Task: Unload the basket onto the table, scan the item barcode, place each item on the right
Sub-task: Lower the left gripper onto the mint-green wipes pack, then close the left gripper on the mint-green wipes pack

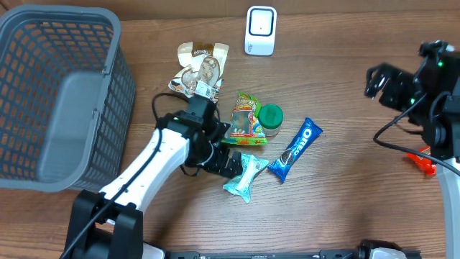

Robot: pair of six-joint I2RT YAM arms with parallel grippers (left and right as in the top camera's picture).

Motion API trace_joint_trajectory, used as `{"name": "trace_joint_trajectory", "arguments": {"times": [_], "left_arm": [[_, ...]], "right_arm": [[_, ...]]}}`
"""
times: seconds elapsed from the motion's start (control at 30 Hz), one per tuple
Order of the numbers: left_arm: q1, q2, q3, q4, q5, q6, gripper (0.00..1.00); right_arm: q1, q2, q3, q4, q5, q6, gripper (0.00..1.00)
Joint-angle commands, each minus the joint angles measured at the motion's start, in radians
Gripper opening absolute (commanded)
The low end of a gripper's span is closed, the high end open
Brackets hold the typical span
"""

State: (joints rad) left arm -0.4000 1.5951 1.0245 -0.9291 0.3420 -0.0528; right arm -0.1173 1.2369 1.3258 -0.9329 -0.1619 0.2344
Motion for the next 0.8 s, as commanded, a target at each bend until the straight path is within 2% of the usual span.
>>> {"name": "trace_joint_trajectory", "arguments": {"times": [0.0,0.3,0.47,0.6,0.77], "left_arm": [[-0.056,-0.021,0.023,-0.017,-0.070,-0.023,1.00],[-0.172,-0.021,0.023,-0.054,-0.130,-0.030,1.00],[-0.206,-0.021,0.021,-0.096,-0.221,-0.038,1.00],[-0.211,-0.021,0.002,-0.066,-0.226,-0.038,1.00],[-0.236,-0.020,-0.063,0.043,-0.226,-0.024,1.00]], "right_arm": [[0.002,-0.010,0.016,-0.038,-0.069,0.005,1.00],[0.002,-0.010,0.016,-0.064,-0.061,0.005,1.00],[0.003,-0.010,0.016,-0.068,-0.061,0.005,1.00],[0.003,-0.010,0.016,-0.068,-0.061,0.005,1.00],[0.003,-0.010,0.016,-0.068,-0.061,0.005,1.00]]}}
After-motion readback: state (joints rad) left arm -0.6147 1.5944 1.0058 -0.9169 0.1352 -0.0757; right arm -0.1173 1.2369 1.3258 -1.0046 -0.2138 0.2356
